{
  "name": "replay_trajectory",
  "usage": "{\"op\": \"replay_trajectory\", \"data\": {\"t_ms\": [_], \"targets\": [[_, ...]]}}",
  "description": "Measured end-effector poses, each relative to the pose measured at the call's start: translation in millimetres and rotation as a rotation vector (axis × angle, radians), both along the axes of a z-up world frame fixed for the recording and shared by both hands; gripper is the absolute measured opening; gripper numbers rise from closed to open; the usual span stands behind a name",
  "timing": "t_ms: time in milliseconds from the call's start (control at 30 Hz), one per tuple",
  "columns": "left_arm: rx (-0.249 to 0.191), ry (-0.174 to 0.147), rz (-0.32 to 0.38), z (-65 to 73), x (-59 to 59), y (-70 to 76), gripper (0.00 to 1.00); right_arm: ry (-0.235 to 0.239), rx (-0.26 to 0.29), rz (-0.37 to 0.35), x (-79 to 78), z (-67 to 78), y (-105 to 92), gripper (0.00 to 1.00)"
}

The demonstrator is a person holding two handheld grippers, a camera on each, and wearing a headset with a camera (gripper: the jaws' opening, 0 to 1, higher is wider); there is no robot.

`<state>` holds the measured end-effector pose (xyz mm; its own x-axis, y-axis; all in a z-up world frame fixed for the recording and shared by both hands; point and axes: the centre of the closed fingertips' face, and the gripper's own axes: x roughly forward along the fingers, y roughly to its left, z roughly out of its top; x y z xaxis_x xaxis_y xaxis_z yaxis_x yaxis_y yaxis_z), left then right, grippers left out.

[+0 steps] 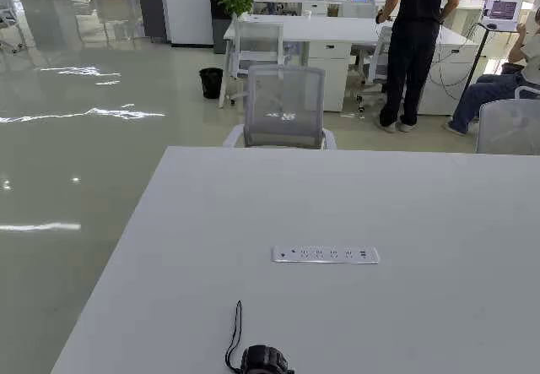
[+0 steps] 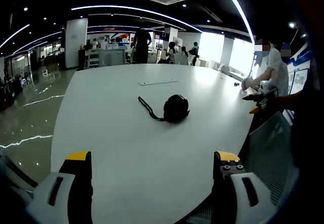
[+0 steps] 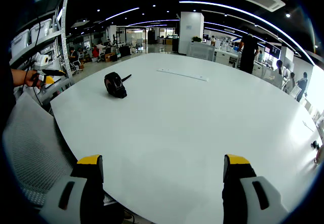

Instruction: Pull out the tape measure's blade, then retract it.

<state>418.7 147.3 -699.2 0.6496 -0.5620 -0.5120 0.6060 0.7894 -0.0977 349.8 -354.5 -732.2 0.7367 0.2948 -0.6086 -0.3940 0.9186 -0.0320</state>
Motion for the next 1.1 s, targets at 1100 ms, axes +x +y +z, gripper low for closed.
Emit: {"op": "replay_trajectory", "data": {"t_ms": [1100], "targets": [[0.004,0.006,-0.016,0.5,1.4,-2.4,0.99,-0.039,-0.014,0.037,-4.4,3.8,-0.5,0.99]]}}
